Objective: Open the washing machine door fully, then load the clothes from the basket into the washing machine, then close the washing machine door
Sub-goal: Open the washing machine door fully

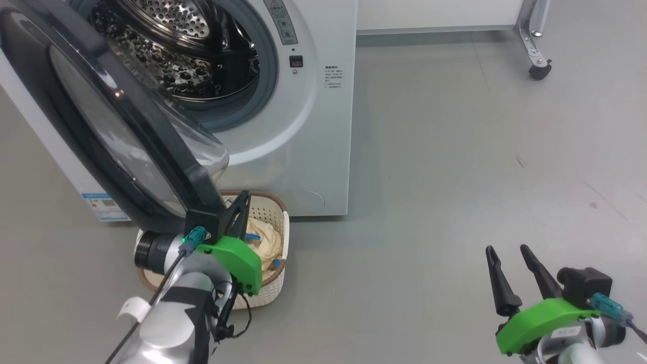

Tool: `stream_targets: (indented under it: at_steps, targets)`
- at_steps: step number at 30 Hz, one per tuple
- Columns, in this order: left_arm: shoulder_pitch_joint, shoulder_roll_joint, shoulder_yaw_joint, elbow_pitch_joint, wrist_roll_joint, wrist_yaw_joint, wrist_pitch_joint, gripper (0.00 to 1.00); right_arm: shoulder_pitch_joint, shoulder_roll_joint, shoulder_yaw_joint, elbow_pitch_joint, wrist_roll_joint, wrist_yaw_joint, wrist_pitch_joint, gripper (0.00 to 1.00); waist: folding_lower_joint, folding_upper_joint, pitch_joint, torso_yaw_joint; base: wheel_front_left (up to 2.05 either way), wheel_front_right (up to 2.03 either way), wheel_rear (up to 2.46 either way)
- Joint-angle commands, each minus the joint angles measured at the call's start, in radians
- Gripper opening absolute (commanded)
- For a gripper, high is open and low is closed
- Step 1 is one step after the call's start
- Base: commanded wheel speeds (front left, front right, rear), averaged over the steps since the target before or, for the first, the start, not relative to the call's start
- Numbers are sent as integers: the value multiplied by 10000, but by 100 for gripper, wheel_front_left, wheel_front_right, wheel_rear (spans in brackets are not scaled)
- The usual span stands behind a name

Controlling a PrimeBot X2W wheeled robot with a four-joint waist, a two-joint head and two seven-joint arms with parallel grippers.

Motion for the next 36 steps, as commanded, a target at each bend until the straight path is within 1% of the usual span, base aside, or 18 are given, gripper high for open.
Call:
stream_targets:
  at_steps: [1,6,14,15,23,31,32,36]
  targets:
    - [-655,266,391,-103,-50,79,-171,0,-559,-99,159,-250,61,-27,-143,100,0,0,-7,33,0,0,0]
    - [-703,249,289,126,-44,97,-293,0,-530,-126,119,-246,32,-27,-118,100,0,0,-73,267,0,0,0]
    - [-616,211,87,236,-128,139,-374,0,-427,-128,131,-257,87,-27,-60,100,0,0,-245,999,0,0,0]
    - [-616,211,87,236,-128,139,-374,0,-427,-128,131,-257,87,-27,-60,100,0,0,-245,999,0,0,0]
    - [-469,228,22,194,-208,169,-394,0,-358,-53,235,-220,180,-27,-65,100,0,0,-398,1900,0,0,0]
    - [-308,319,-103,103,-196,154,-398,0,-306,-2,254,-177,332,-27,-61,100,0,0,-501,2862,0,0,0]
    - [-268,333,-97,63,-224,160,-398,0,-295,2,264,-154,325,-27,-66,100,0,0,-533,3094,0,0,0]
    - [-177,428,-109,37,-230,174,-399,0,-291,32,254,-118,332,-27,-85,100,0,0,-583,3526,0,0,0]
